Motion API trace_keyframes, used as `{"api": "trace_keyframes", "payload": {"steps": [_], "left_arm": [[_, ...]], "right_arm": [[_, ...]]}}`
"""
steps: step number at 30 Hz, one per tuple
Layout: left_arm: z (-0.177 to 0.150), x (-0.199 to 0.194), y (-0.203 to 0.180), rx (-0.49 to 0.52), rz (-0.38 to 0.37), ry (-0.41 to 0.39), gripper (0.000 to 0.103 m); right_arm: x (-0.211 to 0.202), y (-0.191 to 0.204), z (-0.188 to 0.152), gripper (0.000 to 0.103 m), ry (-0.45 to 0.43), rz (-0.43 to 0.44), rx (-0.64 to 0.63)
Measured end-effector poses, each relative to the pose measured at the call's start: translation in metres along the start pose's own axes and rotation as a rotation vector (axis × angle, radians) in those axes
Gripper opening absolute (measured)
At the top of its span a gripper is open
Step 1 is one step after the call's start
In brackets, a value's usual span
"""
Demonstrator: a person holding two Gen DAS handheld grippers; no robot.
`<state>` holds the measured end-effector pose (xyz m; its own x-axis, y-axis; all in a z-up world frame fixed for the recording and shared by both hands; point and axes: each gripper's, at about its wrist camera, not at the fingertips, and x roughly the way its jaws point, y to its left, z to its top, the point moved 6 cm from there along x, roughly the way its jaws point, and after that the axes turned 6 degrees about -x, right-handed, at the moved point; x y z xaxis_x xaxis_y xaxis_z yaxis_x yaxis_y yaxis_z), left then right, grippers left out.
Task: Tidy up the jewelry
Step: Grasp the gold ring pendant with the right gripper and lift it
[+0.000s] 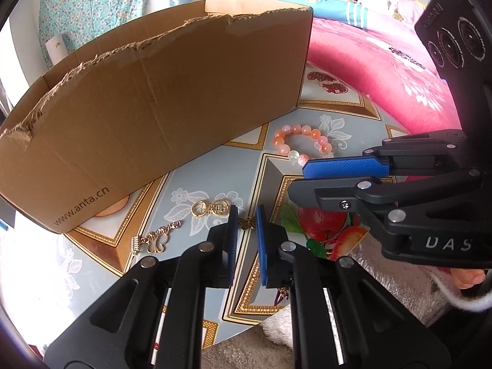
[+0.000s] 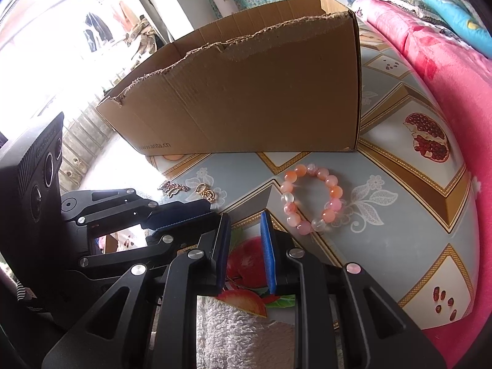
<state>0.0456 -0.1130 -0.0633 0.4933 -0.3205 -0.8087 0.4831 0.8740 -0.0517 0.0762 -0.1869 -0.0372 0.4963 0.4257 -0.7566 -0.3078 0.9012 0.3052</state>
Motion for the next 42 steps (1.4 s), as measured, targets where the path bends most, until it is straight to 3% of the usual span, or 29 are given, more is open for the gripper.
{"api": "trace_keyframes", "payload": {"steps": [12, 28, 42], "left_arm": [[-0.001, -0.009, 0.015, -0.067, -0.044, -0.008, 0.008], [0.002, -0.034, 0.051, -0.159, -0.053, -0.084, 0.008], [0.002, -0.034, 0.063, -0.185, -0.061, -0.086, 0.008]], "right_arm": [[-0.002, 0.012, 0.003, 0.020, -0.006, -0.019, -0.038], [0.038, 0.049, 0.028, 0.021, 0.055, -0.064, -0.311], [0.051, 0.056, 0.022, 0.020, 0.118, -0.082, -0.414]]}}
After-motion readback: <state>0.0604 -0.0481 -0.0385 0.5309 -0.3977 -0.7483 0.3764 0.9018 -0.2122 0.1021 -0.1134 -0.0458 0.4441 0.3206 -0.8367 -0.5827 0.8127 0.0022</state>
